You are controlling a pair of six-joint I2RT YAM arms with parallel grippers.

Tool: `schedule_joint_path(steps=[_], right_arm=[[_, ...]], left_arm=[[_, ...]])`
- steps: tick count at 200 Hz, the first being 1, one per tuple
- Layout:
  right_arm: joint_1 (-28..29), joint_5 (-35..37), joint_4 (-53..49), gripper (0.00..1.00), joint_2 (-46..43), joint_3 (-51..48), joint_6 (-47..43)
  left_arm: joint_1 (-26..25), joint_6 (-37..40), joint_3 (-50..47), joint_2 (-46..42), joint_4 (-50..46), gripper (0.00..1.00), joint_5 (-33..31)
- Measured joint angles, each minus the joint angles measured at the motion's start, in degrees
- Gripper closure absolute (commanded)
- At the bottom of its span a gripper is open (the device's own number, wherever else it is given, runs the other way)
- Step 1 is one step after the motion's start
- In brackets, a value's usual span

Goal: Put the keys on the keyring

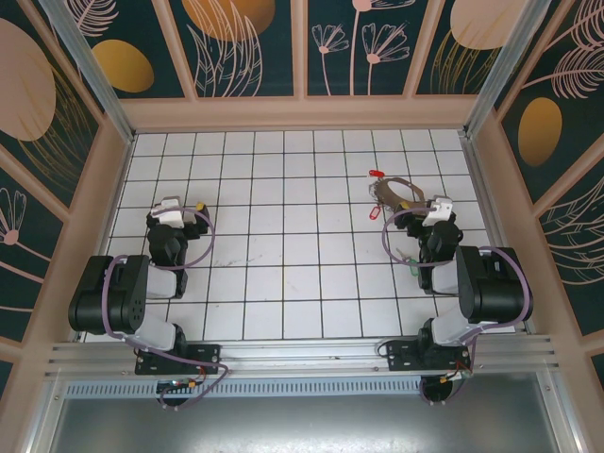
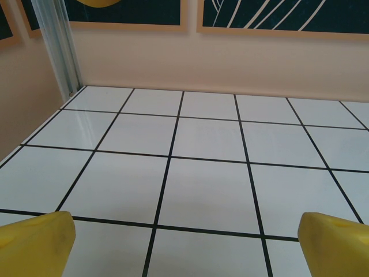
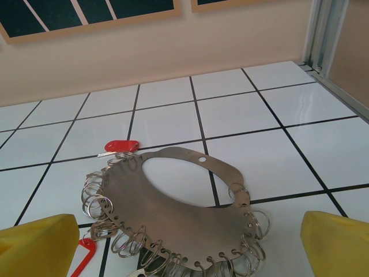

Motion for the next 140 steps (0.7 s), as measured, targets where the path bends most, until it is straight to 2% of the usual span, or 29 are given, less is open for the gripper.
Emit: schedule_joint_path(steps=[25,42,58,86,116,140], right_arm=[[0.0,0.5,-0.3,0.01,-0.3,0.0,0.1],[0.0,2.1,-4.9,0.01,-3.6,0.3,0.7],[-0.1,4.4,-15.8,0.01,-9.5,4.2,3.1],[-0.1,10.0,-38.6,0.01,-18.8,18.3,11.0],[-0.2,15.8,-58.0,0.01,-25.4,29.0,19.3],[-1.3,14.8,-69.2,0.03,-27.3,31.9,21.5]], left_arm=[[0.0,0.0,0.0,0.0,0.0,0.01,0.0],[0.0,0.0,0.0,0.0,0.0,0.01,0.0],[0.0,0.0,0.0,0.0,0.0,0.01,0.0],[0.0,0.0,0.0,0.0,0.0,0.01,0.0],[0.0,0.0,0.0,0.0,0.0,0.01,0.0],[0.0,0.0,0.0,0.0,0.0,0.01,0.0]])
